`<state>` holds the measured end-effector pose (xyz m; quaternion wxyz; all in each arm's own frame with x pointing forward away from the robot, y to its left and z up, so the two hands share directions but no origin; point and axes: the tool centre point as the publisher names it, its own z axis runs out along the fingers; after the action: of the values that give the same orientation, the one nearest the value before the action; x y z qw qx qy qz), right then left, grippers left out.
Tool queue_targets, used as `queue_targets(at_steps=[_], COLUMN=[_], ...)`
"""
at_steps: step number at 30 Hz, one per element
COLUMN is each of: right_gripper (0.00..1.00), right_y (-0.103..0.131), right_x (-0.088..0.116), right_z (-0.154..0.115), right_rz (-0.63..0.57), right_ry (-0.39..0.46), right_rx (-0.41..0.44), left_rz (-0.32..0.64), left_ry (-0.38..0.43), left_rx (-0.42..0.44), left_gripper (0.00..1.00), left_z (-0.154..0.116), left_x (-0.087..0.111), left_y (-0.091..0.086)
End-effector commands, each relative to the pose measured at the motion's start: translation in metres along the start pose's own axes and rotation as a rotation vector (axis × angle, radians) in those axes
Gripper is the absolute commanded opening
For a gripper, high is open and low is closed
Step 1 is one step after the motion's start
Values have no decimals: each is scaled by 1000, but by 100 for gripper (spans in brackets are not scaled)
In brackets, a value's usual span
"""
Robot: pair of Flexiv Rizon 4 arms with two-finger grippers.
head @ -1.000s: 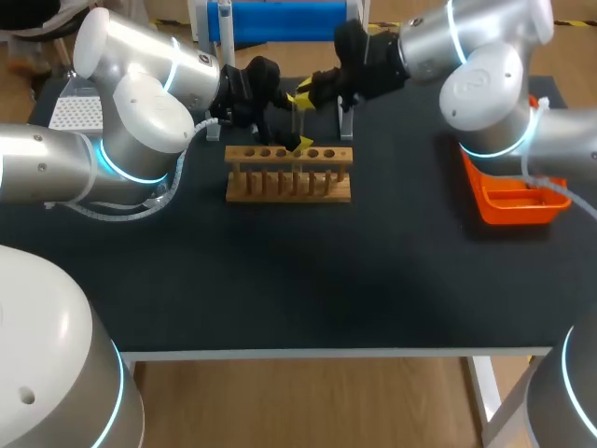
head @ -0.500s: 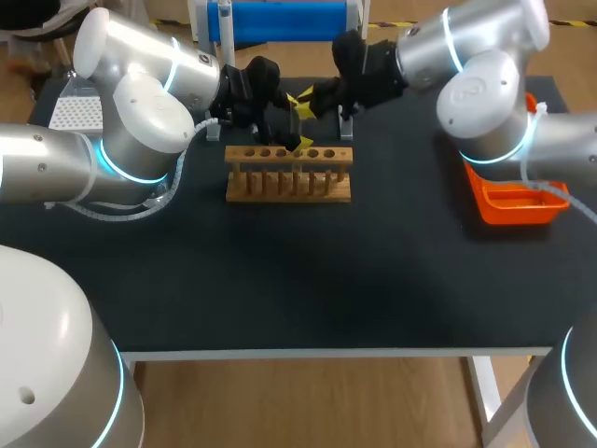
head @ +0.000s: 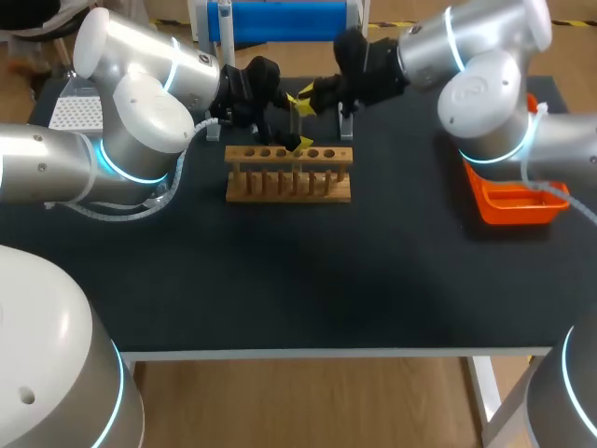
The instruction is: Invert the test tube, pick up the pipette, mount the tip to pipette, aspirate from beaker and dispense into the tube, eject the tip, return the pipette, and cap with the stopper.
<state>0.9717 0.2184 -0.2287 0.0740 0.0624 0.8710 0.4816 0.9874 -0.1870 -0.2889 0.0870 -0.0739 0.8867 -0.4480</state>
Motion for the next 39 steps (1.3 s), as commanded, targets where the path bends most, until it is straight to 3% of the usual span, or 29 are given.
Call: queue_targets(at_steps=[1,20,39], right_gripper=[0,0,0], right_y=[6,20,1], right_x=[-1,-10,-9], right_z=[-7,2,13], right_rz=[-6,-32,-24], right_ry=[-1,-14,1], right_rx=[-8,-21,20], left_rz=[0,0,0], left_ry=[2,2,2], left_rx=[-2,-2,-2], left_gripper=[100,100,100], left_z=[0,0,0], left_x=[0,0,0], left_y=[0,0,0])
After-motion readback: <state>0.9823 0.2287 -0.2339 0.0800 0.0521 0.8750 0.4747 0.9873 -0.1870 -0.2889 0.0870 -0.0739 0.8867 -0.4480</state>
